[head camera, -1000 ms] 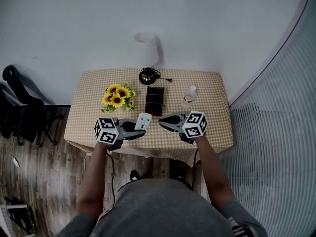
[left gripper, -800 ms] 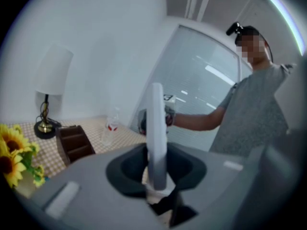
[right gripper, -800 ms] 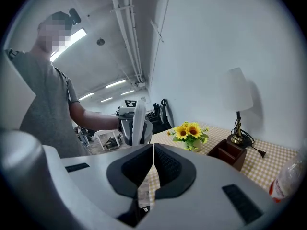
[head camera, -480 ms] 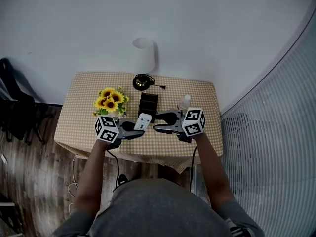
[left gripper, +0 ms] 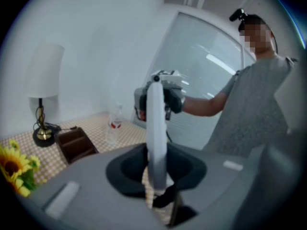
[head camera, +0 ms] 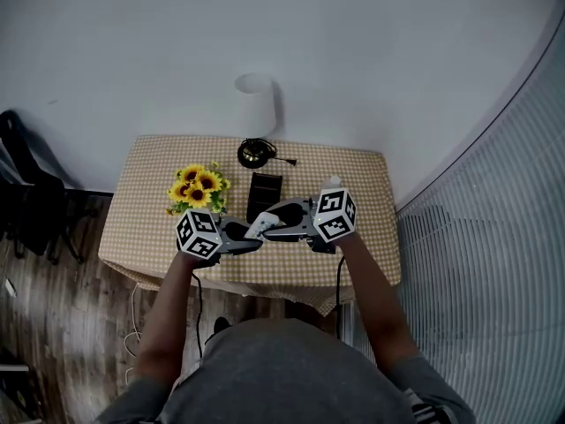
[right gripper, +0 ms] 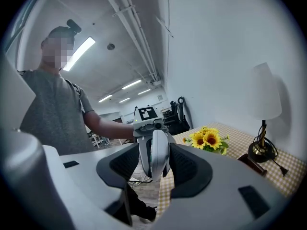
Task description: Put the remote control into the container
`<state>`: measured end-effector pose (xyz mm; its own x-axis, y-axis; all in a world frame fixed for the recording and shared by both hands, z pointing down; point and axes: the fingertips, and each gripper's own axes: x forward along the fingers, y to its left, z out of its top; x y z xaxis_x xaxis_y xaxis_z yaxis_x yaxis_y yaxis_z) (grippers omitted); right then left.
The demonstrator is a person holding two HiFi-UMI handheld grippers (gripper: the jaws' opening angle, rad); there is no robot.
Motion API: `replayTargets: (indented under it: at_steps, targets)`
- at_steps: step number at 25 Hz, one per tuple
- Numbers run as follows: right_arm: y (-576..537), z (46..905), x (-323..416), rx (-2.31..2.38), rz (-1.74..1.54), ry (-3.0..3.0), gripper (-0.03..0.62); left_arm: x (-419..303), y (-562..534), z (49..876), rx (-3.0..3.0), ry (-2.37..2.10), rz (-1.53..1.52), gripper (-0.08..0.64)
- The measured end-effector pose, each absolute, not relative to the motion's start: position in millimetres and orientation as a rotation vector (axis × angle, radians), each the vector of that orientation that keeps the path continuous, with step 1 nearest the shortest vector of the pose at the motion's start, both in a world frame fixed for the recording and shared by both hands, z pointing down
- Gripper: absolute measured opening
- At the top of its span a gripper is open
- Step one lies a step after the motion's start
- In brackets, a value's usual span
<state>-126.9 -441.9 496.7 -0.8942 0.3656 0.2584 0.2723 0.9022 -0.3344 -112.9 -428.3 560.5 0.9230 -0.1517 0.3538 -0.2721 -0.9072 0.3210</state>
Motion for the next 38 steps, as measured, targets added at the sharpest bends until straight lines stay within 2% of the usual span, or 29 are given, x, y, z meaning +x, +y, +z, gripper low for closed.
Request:
replayTargets:
  at_steps: [2,4,9,12,14,16,24,26,27,29,33,38]
  targets:
    - [-444.5,497.3,-127.7,-0.478,0.425,-2.742,0.204,-112.0,-429.4,561.2,2.719,-0.305,0.480,0.091]
    - [-448.1,498.7,-129.0,-0.474,0.429,-2.737,0.119,-111.9,-429.3,562.4,2.723,-0.302,0.498,0.091]
    - [-447.3,505.0,-131.1,-0.494,0.437,-2.715,0.115,-112.7,-427.7,568.1,2.719,-0.314,0.499,0.091]
    - [-451.2,507.5,-134.2,-0.502,0.458,-2.699,0.115,-113.7,-429.3,568.2,2.702,-0.345,0.393,0.101]
    - [-456.8,513.8,-134.5,-0.509,0.483,-2.668,0.114,-115.6,-429.6,570.4,2.671,-0.375,0.277,0.180]
    - [-463.1,520.8,-132.4,-0.513,0.512,-2.637,0.114,-120.8,-428.5,577.2,2.637,-0.432,0.196,0.207]
    - [-507.1,535.6,-135.0,-0.450,0.527,-2.566,0.114,-179.6,-417.8,590.7,2.510,-0.697,-0.005,0.209]
    - [-527.8,544.6,-140.5,-0.355,0.446,-2.552,0.114,-200.0,-417.5,587.2,2.487,-0.783,-0.076,0.160]
    - [-537.2,550.9,-144.2,-0.307,0.386,-2.538,0.114,-209.2,-415.7,583.7,2.477,-0.809,-0.123,0.076]
    - [-550.5,568.1,-151.2,-0.238,0.245,-2.479,0.114,-222.5,-408.0,574.5,2.458,-0.811,-0.232,0.000]
    - [-564.6,605.7,-160.1,-0.187,0.043,-2.348,0.114,-231.9,-386.3,567.7,2.429,-0.784,-0.316,-0.002]
    - [-571.8,646.9,-170.0,-0.178,0.012,-2.279,0.114,-243.7,-365.4,582.8,2.376,-0.827,-0.287,-0.002]
